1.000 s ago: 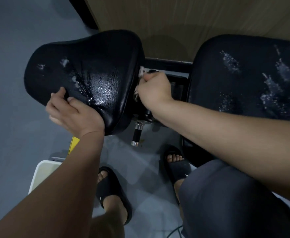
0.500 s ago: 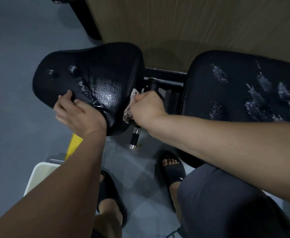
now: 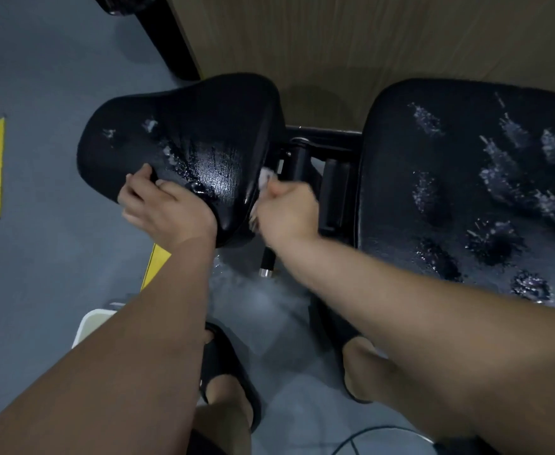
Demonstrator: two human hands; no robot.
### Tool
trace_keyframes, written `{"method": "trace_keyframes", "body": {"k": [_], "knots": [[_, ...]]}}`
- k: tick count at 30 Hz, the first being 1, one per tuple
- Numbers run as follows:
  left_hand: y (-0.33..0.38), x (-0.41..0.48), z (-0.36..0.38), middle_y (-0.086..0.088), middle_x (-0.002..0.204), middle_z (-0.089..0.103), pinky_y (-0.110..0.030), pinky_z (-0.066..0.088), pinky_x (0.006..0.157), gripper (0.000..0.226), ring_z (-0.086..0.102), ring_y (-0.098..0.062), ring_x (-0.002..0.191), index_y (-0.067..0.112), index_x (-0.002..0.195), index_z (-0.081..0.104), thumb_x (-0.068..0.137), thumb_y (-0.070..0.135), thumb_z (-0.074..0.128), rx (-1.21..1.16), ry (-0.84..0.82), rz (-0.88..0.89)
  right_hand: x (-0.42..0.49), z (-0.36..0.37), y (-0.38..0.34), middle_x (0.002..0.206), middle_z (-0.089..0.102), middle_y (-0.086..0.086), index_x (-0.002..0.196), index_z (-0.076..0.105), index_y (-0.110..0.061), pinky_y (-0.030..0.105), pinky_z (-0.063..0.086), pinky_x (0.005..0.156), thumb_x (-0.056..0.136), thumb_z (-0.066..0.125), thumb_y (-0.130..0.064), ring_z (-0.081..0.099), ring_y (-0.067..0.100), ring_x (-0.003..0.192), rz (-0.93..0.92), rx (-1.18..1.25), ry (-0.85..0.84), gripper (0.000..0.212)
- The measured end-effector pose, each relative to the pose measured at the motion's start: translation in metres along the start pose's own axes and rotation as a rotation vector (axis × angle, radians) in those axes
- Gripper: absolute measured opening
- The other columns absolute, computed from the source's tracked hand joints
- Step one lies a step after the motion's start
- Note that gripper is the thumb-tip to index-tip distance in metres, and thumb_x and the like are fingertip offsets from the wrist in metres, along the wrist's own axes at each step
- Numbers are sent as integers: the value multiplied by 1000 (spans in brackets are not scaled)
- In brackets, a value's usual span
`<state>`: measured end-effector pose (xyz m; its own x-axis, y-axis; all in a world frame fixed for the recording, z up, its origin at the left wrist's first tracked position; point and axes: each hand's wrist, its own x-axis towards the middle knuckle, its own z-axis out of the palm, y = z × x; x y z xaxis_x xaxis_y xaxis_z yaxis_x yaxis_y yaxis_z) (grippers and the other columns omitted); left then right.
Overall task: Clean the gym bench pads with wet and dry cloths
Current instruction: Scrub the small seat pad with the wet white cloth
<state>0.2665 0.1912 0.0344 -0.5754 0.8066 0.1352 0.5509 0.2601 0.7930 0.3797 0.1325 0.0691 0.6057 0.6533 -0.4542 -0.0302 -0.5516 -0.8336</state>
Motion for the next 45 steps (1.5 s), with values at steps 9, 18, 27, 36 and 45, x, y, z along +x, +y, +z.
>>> {"method": "trace_keyframes", "body": {"k": [9, 18, 27, 36, 45], "knots": [[-1, 0, 5, -2, 144, 46, -22, 35, 92, 43, 41, -30, 126, 20, 132, 58, 97, 22, 33, -1, 44, 16, -15, 19, 27, 86, 62, 9, 119, 76, -17, 15, 35, 72, 99, 58, -14, 48, 7, 74, -201, 57, 144, 26], [-2, 0, 5, 5, 144, 43, -14, 32, 83, 37, 37, -23, 126, 25, 131, 57, 101, 19, 35, 0, 36, 19, 8, 9, 35, 93, 65, 17, 121, 72, -12, 20, 38, 71, 98, 53, -12, 60, 21, 78, -282, -92, 70, 30], [-1, 1, 5, 2, 145, 42, -18, 36, 87, 37, 36, -26, 127, 22, 133, 57, 102, 18, 37, 11, 27, 27, -12, 14, 36, 83, 52, 8, 103, 77, -3, 12, 29, 66, 96, 59, -7, 52, 20, 73, -246, -5, 168, 19], [-3, 3, 2, -3, 147, 42, -31, 43, 95, 39, 37, -28, 125, 19, 135, 56, 102, 19, 36, 11, -9, 44, -30, 29, 34, 101, 43, 7, 106, 56, 0, 8, 31, 78, 90, 47, 10, 40, 12, 86, -350, 75, 194, 21], [-3, 5, 2, -4, 150, 40, -31, 40, 99, 40, 35, -31, 132, 19, 138, 54, 103, 20, 35, -5, -46, 31, -29, 23, 54, 102, 63, 5, 104, 54, -23, 36, 54, 87, 93, 54, -7, 63, 20, 93, -355, 171, 79, 19]]}}
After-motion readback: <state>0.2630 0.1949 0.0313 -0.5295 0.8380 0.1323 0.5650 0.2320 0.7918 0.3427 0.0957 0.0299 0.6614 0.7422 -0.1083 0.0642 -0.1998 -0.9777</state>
